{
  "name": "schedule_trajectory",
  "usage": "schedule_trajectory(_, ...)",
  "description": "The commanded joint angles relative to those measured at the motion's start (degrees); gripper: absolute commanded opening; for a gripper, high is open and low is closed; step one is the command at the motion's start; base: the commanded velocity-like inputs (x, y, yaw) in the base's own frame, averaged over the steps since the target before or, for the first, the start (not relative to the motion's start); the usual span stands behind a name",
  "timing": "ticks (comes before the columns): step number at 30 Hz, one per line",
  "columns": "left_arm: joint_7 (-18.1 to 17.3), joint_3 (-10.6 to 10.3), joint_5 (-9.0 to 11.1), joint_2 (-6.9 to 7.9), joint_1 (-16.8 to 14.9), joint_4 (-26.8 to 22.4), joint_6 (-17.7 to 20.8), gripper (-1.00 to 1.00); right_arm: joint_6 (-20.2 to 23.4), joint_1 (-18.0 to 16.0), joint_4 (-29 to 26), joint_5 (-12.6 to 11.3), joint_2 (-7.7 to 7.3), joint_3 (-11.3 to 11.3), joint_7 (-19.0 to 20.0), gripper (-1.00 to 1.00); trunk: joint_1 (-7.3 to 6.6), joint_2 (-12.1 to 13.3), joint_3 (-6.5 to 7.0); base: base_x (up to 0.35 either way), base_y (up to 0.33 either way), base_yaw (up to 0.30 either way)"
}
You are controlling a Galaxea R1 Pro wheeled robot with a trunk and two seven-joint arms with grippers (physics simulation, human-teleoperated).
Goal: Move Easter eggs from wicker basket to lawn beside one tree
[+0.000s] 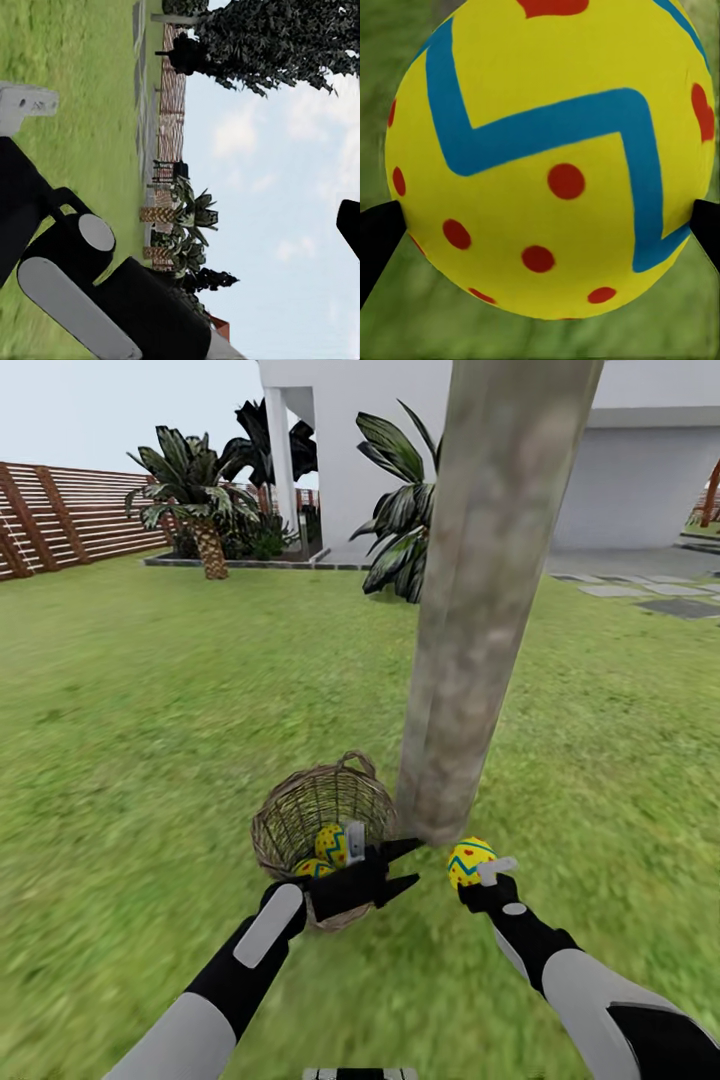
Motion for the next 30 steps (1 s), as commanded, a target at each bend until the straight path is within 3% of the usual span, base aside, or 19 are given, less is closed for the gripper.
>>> schedule_trajectory(1,-0.1,-0.36,0.05,0.0,-0.03,-0.9,0.19,1.0,-0.29,-0.04,0.18,0.57,-0.01,-0.39,-0.88,-1.0,0.01,-0.03,-0.27,0.0,0.0,0.0)
schedule_trajectory(5,-0.06,-2.99,0.07,0.0,-0.03,-3.01,0.18,1.0,-0.48,-0.04,0.55,0.56,-0.04,-0.39,-3.04,-1.0,0.12,-0.09,-1.16,0.0,0.0,0.0)
schedule_trajectory(17,0.02,-5.63,1.91,-0.02,-0.01,-6.76,0.19,1.0,-0.39,-0.04,0.62,0.61,0.31,-0.2,-3.23,-1.0,0.42,-0.25,-3.82,0.0,0.0,0.0)
schedule_trajectory(21,0.1,-8.48,2.23,-0.09,-0.02,-7.19,-2.01,1.0,-0.31,-0.04,0.62,0.59,0.23,1.16,-3.23,-1.0,0.53,-0.3,-4.7,0.0,0.0,0.0)
schedule_trajectory(24,0.05,-8.77,3.65,-0.03,-0.03,-7.24,-2.48,1.0,-0.33,-0.04,0.57,0.63,0.23,1.27,-3.23,-1.0,0.53,-0.3,-4.7,0.0,0.0,0.0)
schedule_trajectory(30,0.02,-8.81,4.05,0.09,-0.03,-7.25,-2.55,1.0,-0.41,-0.04,0.24,2.34,0.45,3.1,-3.23,-1.0,0.53,-0.3,-4.7,0.0,0.0,0.0)
